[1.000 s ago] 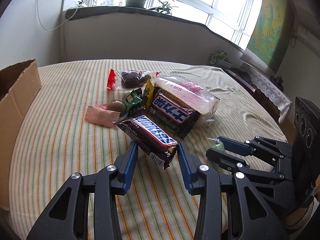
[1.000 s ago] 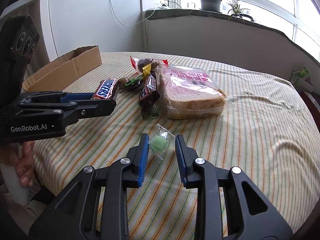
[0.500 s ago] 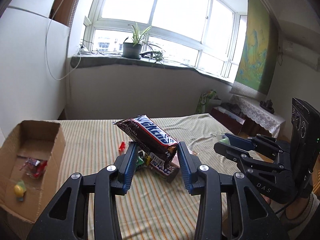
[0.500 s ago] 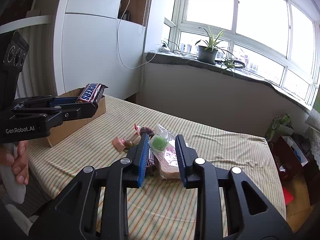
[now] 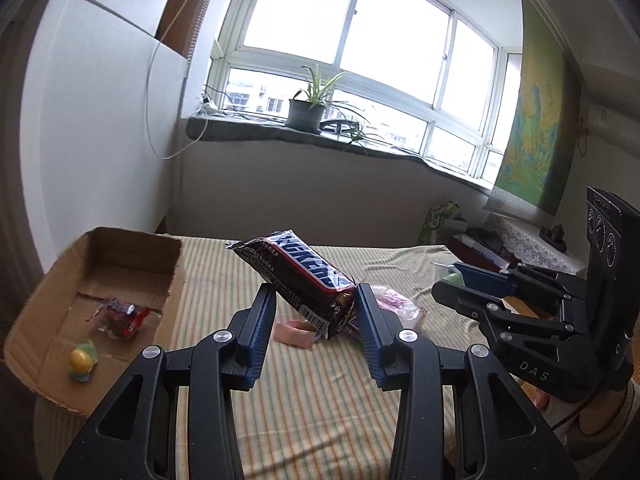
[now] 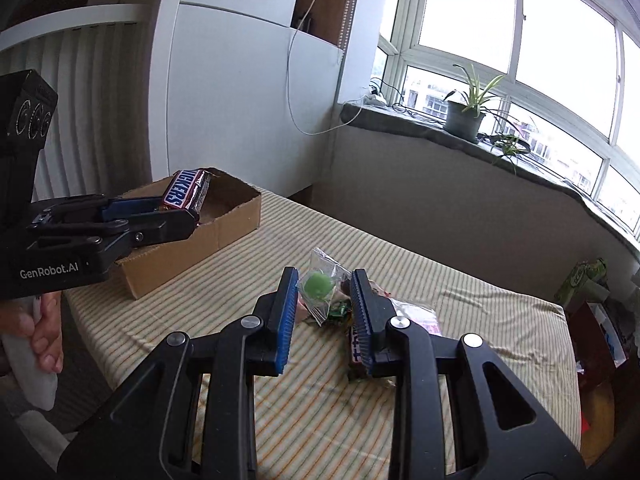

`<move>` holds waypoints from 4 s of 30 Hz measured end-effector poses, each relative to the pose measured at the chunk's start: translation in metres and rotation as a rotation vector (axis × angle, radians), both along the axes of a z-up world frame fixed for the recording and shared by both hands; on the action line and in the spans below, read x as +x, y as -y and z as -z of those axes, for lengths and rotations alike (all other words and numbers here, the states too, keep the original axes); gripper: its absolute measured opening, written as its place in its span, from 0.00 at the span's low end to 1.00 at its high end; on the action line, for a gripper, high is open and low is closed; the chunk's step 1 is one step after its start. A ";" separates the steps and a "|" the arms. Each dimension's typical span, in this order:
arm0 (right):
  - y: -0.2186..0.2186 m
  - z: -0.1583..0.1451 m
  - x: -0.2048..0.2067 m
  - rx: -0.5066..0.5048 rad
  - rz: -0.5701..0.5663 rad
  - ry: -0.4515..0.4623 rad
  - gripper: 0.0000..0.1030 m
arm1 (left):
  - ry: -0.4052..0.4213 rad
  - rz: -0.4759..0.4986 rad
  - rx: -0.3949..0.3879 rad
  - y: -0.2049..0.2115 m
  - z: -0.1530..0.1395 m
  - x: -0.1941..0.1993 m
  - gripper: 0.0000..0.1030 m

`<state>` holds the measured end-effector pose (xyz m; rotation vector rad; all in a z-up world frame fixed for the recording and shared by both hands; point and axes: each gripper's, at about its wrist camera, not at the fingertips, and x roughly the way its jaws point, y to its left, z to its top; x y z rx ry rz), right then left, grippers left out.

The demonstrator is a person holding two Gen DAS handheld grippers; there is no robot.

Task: Organize snacks
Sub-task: 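Carry the Snickers bar with the left tool while the right tool carries the green candy to the box, then open the left tool over the box while the right tool releases the green candy inside, then move both open tools back to the snack pile, then grasp the pink wrapped candy with the left tool while the right tool grasps a dark wrapped candy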

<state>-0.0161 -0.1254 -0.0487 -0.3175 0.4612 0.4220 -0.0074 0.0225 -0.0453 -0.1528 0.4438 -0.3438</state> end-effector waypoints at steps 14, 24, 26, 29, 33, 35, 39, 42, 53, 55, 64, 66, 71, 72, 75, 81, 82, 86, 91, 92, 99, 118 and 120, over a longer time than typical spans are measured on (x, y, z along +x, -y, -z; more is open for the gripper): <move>-0.161 0.020 0.028 -0.024 -0.286 -0.049 0.27 | -0.070 -0.255 0.031 -0.114 0.035 -0.017 0.38; -0.210 0.026 0.059 -0.034 -0.348 -0.055 0.27 | -0.104 -0.305 0.025 -0.151 0.043 -0.005 0.38; -0.214 0.029 0.067 -0.033 -0.349 -0.062 0.27 | -0.112 -0.294 0.025 -0.151 0.047 0.000 0.38; -0.218 0.036 0.077 -0.035 -0.349 -0.079 0.27 | -0.131 -0.285 0.021 -0.153 0.053 0.006 0.38; -0.219 0.047 0.085 -0.039 -0.330 -0.103 0.33 | -0.162 -0.288 0.015 -0.157 0.061 0.014 0.39; -0.219 0.056 0.091 -0.044 -0.327 -0.143 0.48 | -0.170 -0.305 0.014 -0.160 0.063 0.017 0.47; -0.214 0.064 0.091 -0.038 -0.313 -0.160 0.49 | -0.141 -0.340 0.034 -0.161 0.060 0.011 0.76; -0.211 0.059 0.089 -0.038 -0.311 -0.151 0.49 | -0.154 -0.343 0.029 -0.163 0.060 0.011 0.76; -0.205 0.038 0.069 -0.025 -0.319 -0.099 0.50 | -0.133 -0.373 0.031 -0.164 0.046 0.000 0.76; -0.204 0.036 0.066 -0.023 -0.321 -0.096 0.50 | -0.130 -0.375 0.032 -0.163 0.045 -0.003 0.76; -0.200 0.037 0.065 -0.010 -0.321 -0.102 0.50 | -0.121 -0.376 0.045 -0.159 0.040 -0.004 0.76; -0.197 0.038 0.065 -0.003 -0.318 -0.105 0.50 | -0.123 -0.378 0.052 -0.158 0.039 -0.003 0.76; -0.179 0.039 0.067 0.024 -0.302 -0.111 0.50 | -0.126 -0.372 0.072 -0.147 0.037 -0.001 0.76; -0.174 0.039 0.067 0.031 -0.298 -0.112 0.50 | -0.126 -0.370 0.077 -0.144 0.036 0.000 0.76; -0.155 0.038 0.068 0.052 -0.277 -0.110 0.50 | -0.124 -0.357 0.097 -0.132 0.033 0.002 0.76; -0.098 0.035 0.067 0.109 -0.201 -0.102 0.50 | -0.117 -0.307 0.142 -0.093 0.027 0.010 0.76; -0.086 0.035 0.067 0.119 -0.183 -0.100 0.50 | -0.116 -0.294 0.149 -0.085 0.027 0.012 0.76; -0.029 0.035 0.063 0.148 -0.092 -0.093 0.50 | -0.114 -0.222 0.176 -0.044 0.026 0.019 0.76; 0.059 0.037 0.052 0.180 0.063 -0.090 0.51 | -0.108 -0.098 0.201 0.015 0.023 0.023 0.76; 0.074 0.038 0.049 0.185 0.094 -0.089 0.54 | -0.103 -0.076 0.209 0.026 0.021 0.023 0.76; 0.136 0.035 0.030 0.219 0.198 -0.067 0.58 | -0.080 0.014 0.249 0.072 0.013 0.017 0.76; 0.078 0.082 0.043 0.129 0.059 -0.213 0.59 | -0.170 -0.019 0.195 0.056 0.040 0.040 0.76; 0.072 0.098 0.040 0.113 0.043 -0.259 0.59 | -0.213 -0.019 0.179 0.053 0.056 0.044 0.76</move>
